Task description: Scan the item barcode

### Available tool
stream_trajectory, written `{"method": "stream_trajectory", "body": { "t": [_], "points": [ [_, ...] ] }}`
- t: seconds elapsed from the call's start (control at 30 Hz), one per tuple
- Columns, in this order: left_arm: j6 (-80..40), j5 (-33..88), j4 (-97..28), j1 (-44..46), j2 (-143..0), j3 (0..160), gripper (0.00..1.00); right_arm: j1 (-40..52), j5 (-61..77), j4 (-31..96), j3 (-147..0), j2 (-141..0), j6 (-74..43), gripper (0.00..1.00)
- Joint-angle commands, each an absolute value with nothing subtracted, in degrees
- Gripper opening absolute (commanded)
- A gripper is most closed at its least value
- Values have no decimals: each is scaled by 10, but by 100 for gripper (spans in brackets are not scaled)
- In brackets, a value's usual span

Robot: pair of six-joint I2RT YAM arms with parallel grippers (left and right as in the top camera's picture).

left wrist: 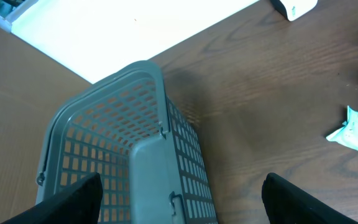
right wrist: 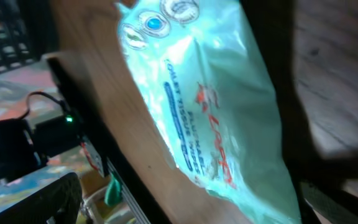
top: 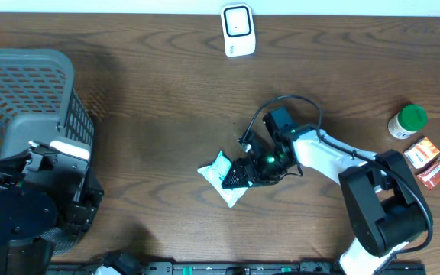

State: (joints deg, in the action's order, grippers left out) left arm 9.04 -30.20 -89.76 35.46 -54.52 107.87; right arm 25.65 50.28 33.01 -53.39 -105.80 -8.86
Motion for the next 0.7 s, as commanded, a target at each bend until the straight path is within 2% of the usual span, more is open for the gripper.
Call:
{"method": "stream_trajectory", "body": {
  "t": [0.0,0.03,0.1,0.17,0.2,0.23,0.4,0.57,0.67],
  "points": [
    [92,-307,-898,354,-542,1078,82,265,448,296,-481,-1079,-122,99],
    [92,-307,-898,354,-542,1078,82,265,448,283,-472,-1080,-122,99],
    [92,-307,-898,354,-542,1078,82,265,444,263,-459,-1080,-122,78],
    [92,-307,-898,354,-542,1078,82,265,422,261,-454,-1080,-123,41],
    [92,-307,-898,354,-542,1078,82,265,411,261,-454,-1080,-130,18],
    [92,-307,-898,354,-542,1078,82,265,404,259,-454,-1080,-142,1],
    [92,-307,-898,354,-542,1078,82,258,406,258,-470,-1076,-152,1],
    [92,-307,-898,354,-542,1078,82,241,392,356,-523,-1037,-115,2],
    [92,-307,-898,354,-542,1078,82,237,306,428,-557,-988,-122,2]
  ]
}}
